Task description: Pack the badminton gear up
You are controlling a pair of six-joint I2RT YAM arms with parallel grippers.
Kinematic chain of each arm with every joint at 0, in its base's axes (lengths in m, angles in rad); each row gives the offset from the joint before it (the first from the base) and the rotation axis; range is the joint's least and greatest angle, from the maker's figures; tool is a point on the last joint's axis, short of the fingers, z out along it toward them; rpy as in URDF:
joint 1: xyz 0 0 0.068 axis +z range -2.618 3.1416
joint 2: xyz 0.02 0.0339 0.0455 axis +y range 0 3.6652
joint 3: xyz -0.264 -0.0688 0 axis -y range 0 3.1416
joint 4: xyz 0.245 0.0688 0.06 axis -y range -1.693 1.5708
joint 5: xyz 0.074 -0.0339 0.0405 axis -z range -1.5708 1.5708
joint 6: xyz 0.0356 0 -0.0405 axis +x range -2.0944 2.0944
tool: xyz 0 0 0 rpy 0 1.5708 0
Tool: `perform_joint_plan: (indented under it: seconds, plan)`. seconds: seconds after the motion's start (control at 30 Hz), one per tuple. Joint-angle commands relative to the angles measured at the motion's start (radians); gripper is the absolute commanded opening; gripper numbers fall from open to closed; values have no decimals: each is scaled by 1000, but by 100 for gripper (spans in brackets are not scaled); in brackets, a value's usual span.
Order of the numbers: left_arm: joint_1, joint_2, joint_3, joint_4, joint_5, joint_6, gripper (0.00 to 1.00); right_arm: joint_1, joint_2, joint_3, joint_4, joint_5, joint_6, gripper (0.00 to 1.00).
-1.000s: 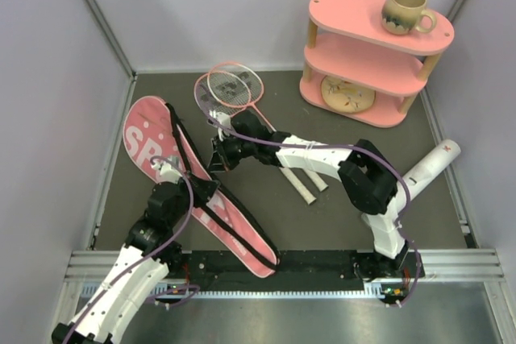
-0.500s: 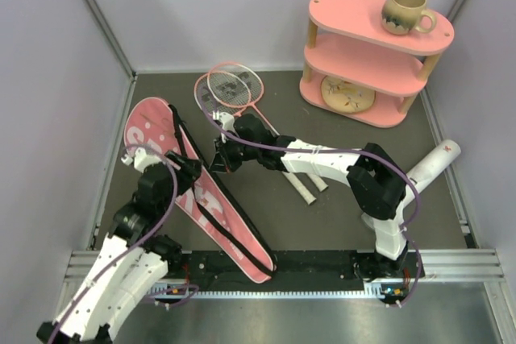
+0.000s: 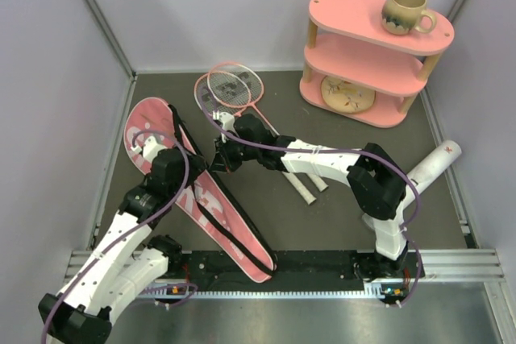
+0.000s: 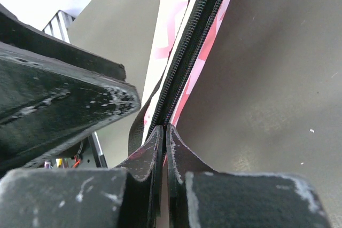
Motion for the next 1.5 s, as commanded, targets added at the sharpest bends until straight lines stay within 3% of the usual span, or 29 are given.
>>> perform_joint_plan:
  seconds: [0.0, 0.17, 0.47, 0.5, 0.53, 0.63, 0.67, 0.87, 1.0, 1.13, 1.33, 1.47]
  plan:
    - [0, 27, -35, 91, 4, 28, 66, 13, -72, 1, 62, -4, -10, 0]
    - [0, 73, -55, 139, 27, 28, 62, 13, -83, -1, 64, 0, -10, 0]
    - [0, 104, -101, 159, 41, 10, 41, 13, -93, -11, 64, 5, -9, 0]
    - [0, 101, -112, 165, 41, 10, 38, 13, -96, -11, 65, 6, -9, 0]
    - [0, 96, -112, 167, 39, 10, 27, 13, -96, -13, 64, 6, -7, 0]
    - [0, 67, -109, 165, 27, 47, 11, 11, -100, -14, 53, 17, -16, 0]
    - [0, 56, -106, 161, 23, 74, 1, 11, -100, -14, 47, 17, -27, 0]
    - [0, -111, -112, 183, 79, 224, 0, 13, -83, 30, -73, -58, -82, 0]
    - [0, -211, -152, 220, 104, 197, 0, 18, -77, 18, -77, -87, -67, 15]
    - [0, -232, -161, 243, 122, 179, 0, 31, -61, 10, -77, -90, -65, 38]
    - [0, -243, -155, 243, 139, 165, 0, 41, -49, 4, -96, -37, -96, 61]
    - [0, -261, -154, 239, 144, 166, 0, 45, -67, -23, -94, -54, -114, 70]
